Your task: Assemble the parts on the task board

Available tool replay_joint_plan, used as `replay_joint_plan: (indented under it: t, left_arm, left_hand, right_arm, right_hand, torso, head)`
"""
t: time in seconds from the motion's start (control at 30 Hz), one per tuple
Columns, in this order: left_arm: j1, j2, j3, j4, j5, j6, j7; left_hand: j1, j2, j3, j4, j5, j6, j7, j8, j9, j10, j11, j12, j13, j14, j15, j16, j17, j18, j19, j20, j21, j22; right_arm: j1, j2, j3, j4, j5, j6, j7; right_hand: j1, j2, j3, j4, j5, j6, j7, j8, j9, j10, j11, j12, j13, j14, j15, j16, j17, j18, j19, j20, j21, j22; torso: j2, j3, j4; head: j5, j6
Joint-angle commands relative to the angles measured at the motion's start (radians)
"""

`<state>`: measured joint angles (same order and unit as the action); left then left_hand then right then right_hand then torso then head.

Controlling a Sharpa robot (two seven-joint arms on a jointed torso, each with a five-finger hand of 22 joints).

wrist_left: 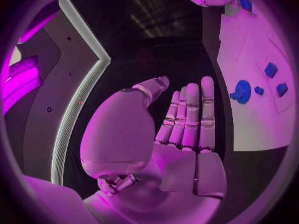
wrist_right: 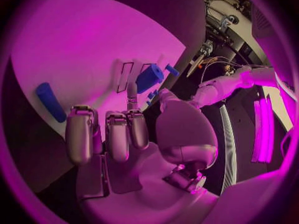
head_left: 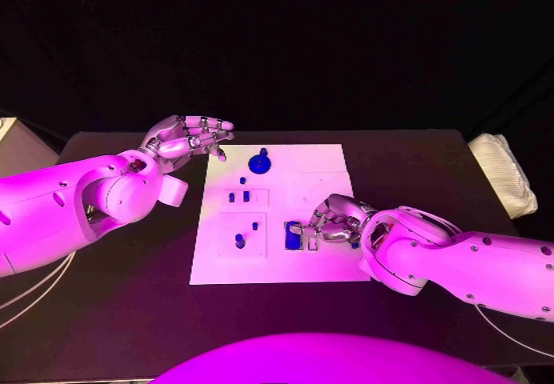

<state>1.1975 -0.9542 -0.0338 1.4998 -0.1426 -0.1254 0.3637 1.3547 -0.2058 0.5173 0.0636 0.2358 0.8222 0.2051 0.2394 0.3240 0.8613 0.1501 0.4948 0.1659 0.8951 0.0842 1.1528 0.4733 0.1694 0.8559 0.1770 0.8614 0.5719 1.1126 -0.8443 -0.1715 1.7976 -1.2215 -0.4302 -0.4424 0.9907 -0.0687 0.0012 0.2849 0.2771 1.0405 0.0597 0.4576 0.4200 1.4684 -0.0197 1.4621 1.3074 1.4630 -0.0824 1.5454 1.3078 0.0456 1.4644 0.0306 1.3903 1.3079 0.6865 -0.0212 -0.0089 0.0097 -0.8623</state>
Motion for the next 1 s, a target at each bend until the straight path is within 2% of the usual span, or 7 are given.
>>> replay_joint_plan:
  t: [0.03, 0.2, 0.4, 0.5, 0.57, 0.73, 1.0]
  left_arm:
    - [0.000, 0.000, 0.001, 0.000, 0.004, 0.015, 0.004]
    - [0.000, 0.000, 0.001, -0.001, 0.004, 0.016, 0.002]
    - [0.000, -0.001, 0.001, -0.001, 0.004, 0.017, -0.001]
    - [0.000, -0.002, 0.001, -0.001, 0.004, 0.017, -0.001]
    - [0.000, -0.002, 0.001, 0.000, 0.004, 0.018, -0.001]
    - [0.000, -0.002, 0.001, 0.000, 0.004, 0.018, -0.002]
    - [0.000, -0.002, 0.001, 0.000, 0.004, 0.019, -0.002]
  left_hand:
    - [-0.001, 0.008, -0.002, 0.004, 0.005, -0.001, 0.006, 0.004, 0.000, -0.008, 0.001, 0.005, -0.001, -0.004, -0.001, 0.000, -0.001, 0.014, 0.008, 0.000, -0.006, -0.001]
    - [-0.001, 0.008, -0.002, 0.004, 0.005, -0.001, 0.006, 0.004, 0.000, -0.008, 0.001, 0.005, -0.001, -0.004, -0.001, 0.000, -0.001, 0.014, 0.008, 0.000, -0.006, -0.001]
    - [-0.001, 0.009, -0.001, 0.005, 0.005, -0.001, 0.007, 0.004, 0.000, -0.009, 0.002, 0.006, -0.001, -0.005, -0.001, -0.001, -0.002, 0.014, 0.008, 0.000, -0.007, -0.002]
    - [-0.001, 0.009, -0.001, 0.005, 0.005, -0.001, 0.007, 0.004, 0.000, -0.009, 0.002, 0.006, -0.001, -0.005, -0.001, -0.001, -0.002, 0.014, 0.008, 0.000, -0.007, -0.002]
    - [-0.001, 0.009, -0.001, 0.005, 0.005, -0.001, 0.007, 0.004, 0.000, -0.009, 0.002, 0.006, -0.001, -0.005, -0.001, -0.001, -0.002, 0.014, 0.008, 0.000, -0.007, -0.002]
    - [-0.001, 0.009, -0.001, 0.005, 0.005, -0.001, 0.007, 0.004, 0.000, -0.009, 0.002, 0.006, -0.001, -0.005, -0.001, -0.001, -0.002, 0.014, 0.008, 0.000, -0.007, -0.002]
    - [-0.002, 0.010, -0.002, 0.006, 0.005, -0.001, 0.007, 0.004, 0.000, -0.010, 0.002, 0.007, -0.002, -0.006, 0.000, -0.001, -0.002, 0.014, 0.008, 0.000, -0.008, -0.002]
  right_arm:
    - [-0.002, -0.006, 0.000, 0.009, -0.006, -0.013, 0.128]
    - [-0.006, -0.014, 0.000, 0.023, -0.060, -0.001, 0.171]
    - [-0.008, -0.019, 0.000, 0.023, -0.093, 0.035, 0.166]
    - [-0.009, -0.018, 0.000, 0.022, -0.100, 0.047, 0.161]
    - [-0.009, -0.017, -0.001, 0.023, -0.102, 0.050, 0.159]
    - [-0.010, -0.013, -0.001, 0.022, -0.112, 0.043, 0.140]
    - [-0.010, -0.002, -0.001, 0.008, -0.128, 0.015, 0.074]
  right_hand:
    - [0.077, -0.007, 0.011, -0.018, 0.001, -0.011, -0.001, 0.009, -0.002, 0.046, 0.005, -0.005, 0.194, 0.094, 0.004, -0.004, 0.199, -0.002, 0.047, -0.002, -0.004, 0.136]
    - [0.176, -0.038, 0.024, -0.012, -0.075, -0.004, -0.005, 0.021, -0.007, 0.052, 0.002, 0.005, 0.202, 0.095, 0.001, -0.001, 0.205, -0.004, 0.051, -0.004, 0.004, 0.144]
    - [0.212, -0.055, 0.027, -0.007, -0.087, 0.008, -0.011, 0.031, -0.007, 0.062, -0.003, 0.022, 0.213, 0.097, -0.002, 0.001, 0.211, -0.006, 0.054, -0.007, 0.012, 0.151]
    - [0.265, -0.067, 0.052, -0.006, -0.122, 0.012, -0.015, 0.035, -0.010, 0.066, -0.007, 0.029, 0.218, 0.097, -0.006, 0.001, 0.211, -0.007, 0.056, -0.010, 0.016, 0.155]
    - [0.279, -0.072, 0.061, -0.004, -0.125, 0.014, -0.016, 0.036, -0.011, 0.067, -0.008, 0.031, 0.219, 0.097, -0.007, 0.002, 0.214, -0.008, 0.056, -0.011, 0.017, 0.156]
    - [0.286, -0.073, 0.066, -0.003, -0.126, 0.016, -0.017, 0.038, -0.011, 0.069, -0.009, 0.034, 0.221, 0.097, -0.007, 0.003, 0.214, -0.008, 0.058, -0.011, 0.020, 0.158]
    - [0.295, -0.044, 0.095, 0.004, -0.139, 0.027, -0.022, 0.045, -0.012, 0.076, -0.013, 0.049, 0.230, 0.101, -0.011, 0.010, 0.230, -0.012, 0.064, -0.014, 0.038, 0.171]
  torso:
    - [0.001, -0.0004, 0.0013]
    - [0.000, -0.0002, 0.0005]
    - [0.000, -0.0016, 0.0015]
    - [0.000, -0.0022, 0.0008]
    - [0.000, -0.0023, 0.0008]
    - [0.000, -0.0019, 0.0014]
    - [0.000, -0.0024, 0.0024]
  head:
    - [0.001, 0.000]
    - [0.002, -0.002]
    - [0.003, -0.006]
    - [0.003, -0.007]
    - [0.003, -0.008]
    - [0.003, -0.007]
    - [0.002, -0.010]
